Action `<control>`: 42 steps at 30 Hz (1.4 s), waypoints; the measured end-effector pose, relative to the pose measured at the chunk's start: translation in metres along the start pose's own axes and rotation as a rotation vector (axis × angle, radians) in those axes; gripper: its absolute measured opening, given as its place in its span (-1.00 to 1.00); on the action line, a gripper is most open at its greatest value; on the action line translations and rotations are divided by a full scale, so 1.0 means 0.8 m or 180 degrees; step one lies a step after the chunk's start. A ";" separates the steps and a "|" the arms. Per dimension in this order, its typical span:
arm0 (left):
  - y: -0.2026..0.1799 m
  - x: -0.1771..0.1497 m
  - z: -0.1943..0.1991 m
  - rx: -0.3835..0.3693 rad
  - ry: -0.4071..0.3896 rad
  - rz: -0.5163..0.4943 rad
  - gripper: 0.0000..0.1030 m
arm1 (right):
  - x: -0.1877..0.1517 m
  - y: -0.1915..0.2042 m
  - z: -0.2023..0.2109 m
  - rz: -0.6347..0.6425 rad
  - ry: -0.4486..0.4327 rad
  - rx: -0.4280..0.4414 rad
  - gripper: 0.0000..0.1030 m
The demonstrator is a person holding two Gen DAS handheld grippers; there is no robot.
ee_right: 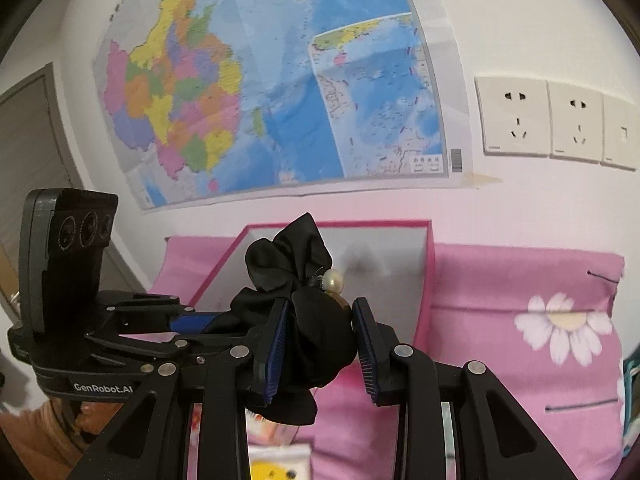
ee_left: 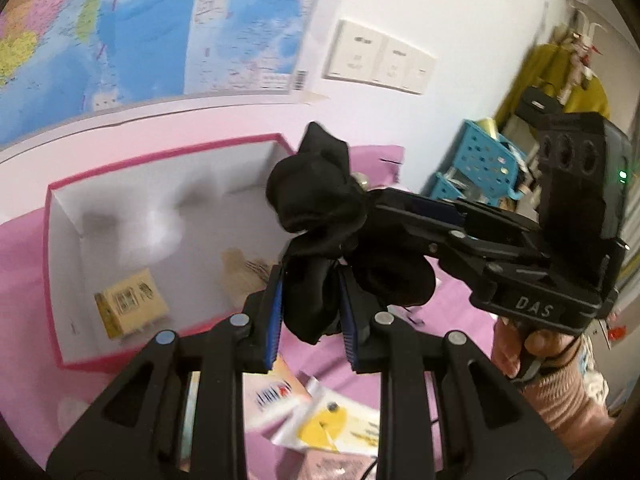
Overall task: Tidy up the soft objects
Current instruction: 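Carry the black scrunchie into the pink box and open the right gripper, then grasp the blue gingham scrunchie with the right gripper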
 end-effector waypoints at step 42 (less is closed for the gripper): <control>-0.032 -0.133 0.077 0.0074 0.0068 -0.0273 0.05 | -0.115 0.034 0.101 0.0219 0.0557 0.0392 -0.11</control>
Point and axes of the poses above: each gripper's, at about its wrist camera, not at the fingertips, and z roughly against the way its jaws point, y to its left, x to its top, the point moved 1 cm from there along -z, roughly the way its jaws point, and after that the axes turned 10 degrees about -z, right-handed, at the moved point
